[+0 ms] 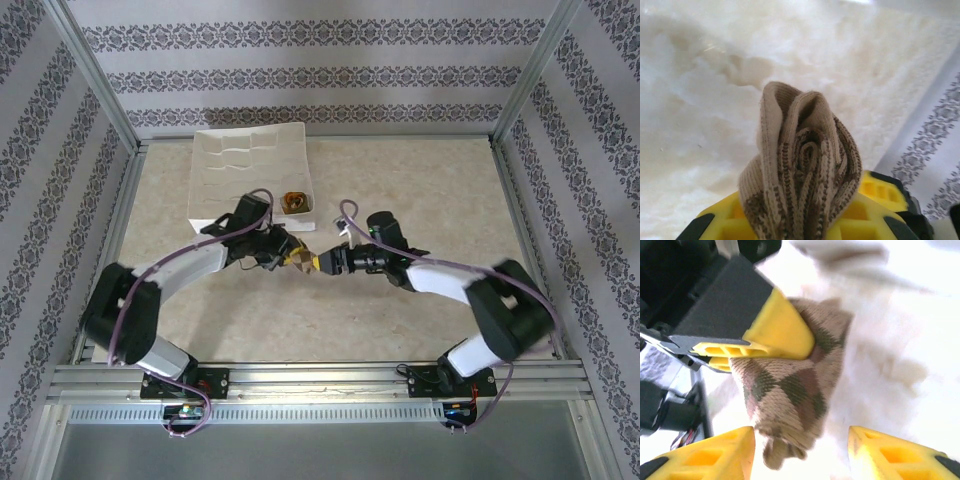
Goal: Roll the socks
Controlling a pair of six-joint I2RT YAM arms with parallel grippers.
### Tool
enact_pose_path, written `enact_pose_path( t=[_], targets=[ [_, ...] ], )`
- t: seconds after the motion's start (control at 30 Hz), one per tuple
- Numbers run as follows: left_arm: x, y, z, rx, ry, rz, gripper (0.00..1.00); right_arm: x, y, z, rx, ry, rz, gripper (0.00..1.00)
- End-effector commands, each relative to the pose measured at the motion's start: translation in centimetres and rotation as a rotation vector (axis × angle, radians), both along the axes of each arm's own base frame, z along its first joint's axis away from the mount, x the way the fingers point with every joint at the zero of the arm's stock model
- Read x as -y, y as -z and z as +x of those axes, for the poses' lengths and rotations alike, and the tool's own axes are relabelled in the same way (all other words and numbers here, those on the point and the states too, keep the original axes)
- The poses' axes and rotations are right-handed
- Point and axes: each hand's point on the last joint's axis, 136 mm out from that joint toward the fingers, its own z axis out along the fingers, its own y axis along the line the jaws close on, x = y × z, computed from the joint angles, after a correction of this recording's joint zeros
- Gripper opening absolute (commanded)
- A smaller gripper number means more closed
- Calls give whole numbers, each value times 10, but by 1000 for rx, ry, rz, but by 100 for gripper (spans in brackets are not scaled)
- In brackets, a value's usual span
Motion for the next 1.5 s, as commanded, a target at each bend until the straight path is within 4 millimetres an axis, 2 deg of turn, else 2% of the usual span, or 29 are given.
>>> enact_pose_path(
  t=[0.0,0.1,0.23,0.43,0.63,0.83,1.03,1.3,1.47],
  targets=[
    [-21,-40,8,80,-9,57,0,38,-26,26,230,220,-115,53],
    [-41,-68,24,155,-2,131,0,61,-57,33,370,326,-172,55],
    [-67,-87,60,248,-2,265,0,81,-83,35,484,404,-223,57],
    [-95,-85,109,328,3,458,0,83,-110,30,577,400,-281,58],
    [-112,-74,140,369,15,615,0,84,-148,22,632,418,-243,60],
    [-114,-47,148,360,37,668,0,90,-167,13,648,431,-236,62],
    [-111,-22,155,350,56,679,0,94,-173,6,641,428,-245,62],
    [-99,-9,163,404,107,759,0,93,-174,2,626,410,-246,63],
    [-96,-8,154,479,95,809,0,95,-170,1,617,414,-259,64]
  ],
)
